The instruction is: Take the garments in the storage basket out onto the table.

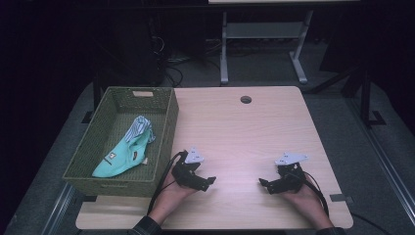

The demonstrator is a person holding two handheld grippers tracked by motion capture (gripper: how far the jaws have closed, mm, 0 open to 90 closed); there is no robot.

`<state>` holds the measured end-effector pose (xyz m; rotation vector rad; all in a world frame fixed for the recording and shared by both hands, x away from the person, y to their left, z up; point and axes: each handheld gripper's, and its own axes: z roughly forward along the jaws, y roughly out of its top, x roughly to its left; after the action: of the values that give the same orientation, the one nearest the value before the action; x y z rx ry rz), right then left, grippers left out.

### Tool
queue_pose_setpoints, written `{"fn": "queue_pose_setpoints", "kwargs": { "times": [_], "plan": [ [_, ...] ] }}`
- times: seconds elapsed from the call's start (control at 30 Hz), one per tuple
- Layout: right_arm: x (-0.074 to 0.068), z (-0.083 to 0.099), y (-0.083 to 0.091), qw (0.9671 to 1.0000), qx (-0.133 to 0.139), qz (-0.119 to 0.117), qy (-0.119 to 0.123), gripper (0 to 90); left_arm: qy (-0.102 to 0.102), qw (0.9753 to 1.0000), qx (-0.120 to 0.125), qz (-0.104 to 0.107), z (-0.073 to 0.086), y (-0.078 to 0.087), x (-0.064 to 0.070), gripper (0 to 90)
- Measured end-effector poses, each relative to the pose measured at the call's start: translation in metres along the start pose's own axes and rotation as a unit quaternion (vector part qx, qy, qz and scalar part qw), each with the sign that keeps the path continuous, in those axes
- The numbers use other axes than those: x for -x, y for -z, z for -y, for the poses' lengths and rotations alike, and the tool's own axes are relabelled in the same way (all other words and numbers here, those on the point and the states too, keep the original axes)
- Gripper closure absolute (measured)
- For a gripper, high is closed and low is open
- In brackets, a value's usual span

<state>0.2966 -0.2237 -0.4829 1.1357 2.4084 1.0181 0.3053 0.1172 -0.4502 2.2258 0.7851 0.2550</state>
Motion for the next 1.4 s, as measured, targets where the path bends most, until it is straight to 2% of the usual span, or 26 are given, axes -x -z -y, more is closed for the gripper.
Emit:
{"fn": "queue_pose_setpoints", "kwargs": {
  "times": [0.4,0.87,1.4],
  "plan": [
    [0.000,0.000,0.000,1.0000,0.001,0.000,0.000,2.4,0.006,0.9999,0.011,0.004,-0.005,0.007,-0.001,12.7],
    [0.000,0.000,0.000,1.0000,0.000,-0.002,0.001,2.4,0.012,0.9998,0.011,0.012,-0.008,0.012,-0.001,12.7],
    [0.000,0.000,0.000,1.0000,-0.001,-0.002,0.001,2.4,0.010,0.9997,0.018,0.010,-0.023,0.025,-0.001,12.7]
  ]
}}
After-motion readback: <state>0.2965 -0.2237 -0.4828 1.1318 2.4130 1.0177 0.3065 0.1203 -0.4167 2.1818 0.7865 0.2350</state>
